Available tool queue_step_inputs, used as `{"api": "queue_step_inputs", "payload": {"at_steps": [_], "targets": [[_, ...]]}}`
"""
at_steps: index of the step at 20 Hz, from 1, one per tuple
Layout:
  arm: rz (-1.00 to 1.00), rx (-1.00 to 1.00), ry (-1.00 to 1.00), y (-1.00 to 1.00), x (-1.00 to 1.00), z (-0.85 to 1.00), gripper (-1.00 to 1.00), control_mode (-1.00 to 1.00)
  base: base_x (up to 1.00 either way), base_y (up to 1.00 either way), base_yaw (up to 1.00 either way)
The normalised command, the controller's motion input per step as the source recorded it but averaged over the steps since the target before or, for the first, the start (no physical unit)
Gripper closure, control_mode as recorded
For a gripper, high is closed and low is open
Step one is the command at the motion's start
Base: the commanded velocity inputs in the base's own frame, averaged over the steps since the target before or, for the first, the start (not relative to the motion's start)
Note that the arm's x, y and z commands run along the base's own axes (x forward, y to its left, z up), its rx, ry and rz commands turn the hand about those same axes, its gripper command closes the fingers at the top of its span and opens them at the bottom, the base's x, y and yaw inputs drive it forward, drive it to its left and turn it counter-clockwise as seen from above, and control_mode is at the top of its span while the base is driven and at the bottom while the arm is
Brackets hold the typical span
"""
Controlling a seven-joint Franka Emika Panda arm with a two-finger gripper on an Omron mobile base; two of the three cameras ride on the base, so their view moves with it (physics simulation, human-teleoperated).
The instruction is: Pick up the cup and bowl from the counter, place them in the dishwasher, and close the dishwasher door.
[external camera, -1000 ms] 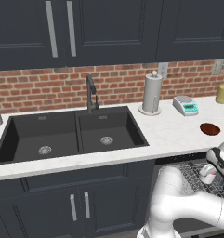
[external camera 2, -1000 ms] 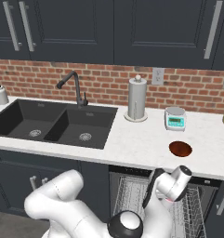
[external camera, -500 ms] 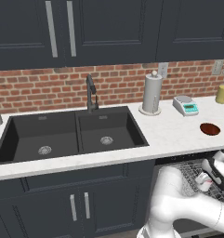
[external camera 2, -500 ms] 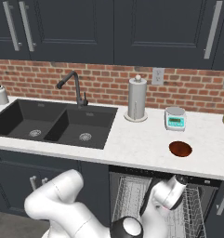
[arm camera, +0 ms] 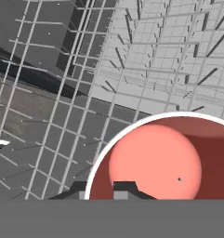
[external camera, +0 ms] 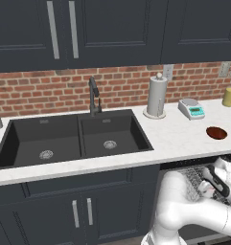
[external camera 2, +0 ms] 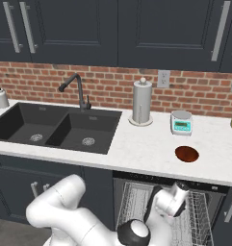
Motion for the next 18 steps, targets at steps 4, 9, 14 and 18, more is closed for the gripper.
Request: {"api": "queue_step_inputs", "payload": {"at_steps": [4,9,14,18], "targets": [[0.0,0.0,0.05,0.0,0.0,-0.32,1.0,-1.0,0.0,0.0,0.0],[0.0,0.0,0.02,0.0,0.0,0.0,-1.0,-1.0,0.0,0.0,0.0],[0.0,0.0,0.0,0.0,0.0,0.0,-1.0,-1.0,0.0,0.0,0.0],[0.0,0.0,0.0,0.0,0.0,0.0,-1.0,-1.0,0.0,0.0,0.0]]}}
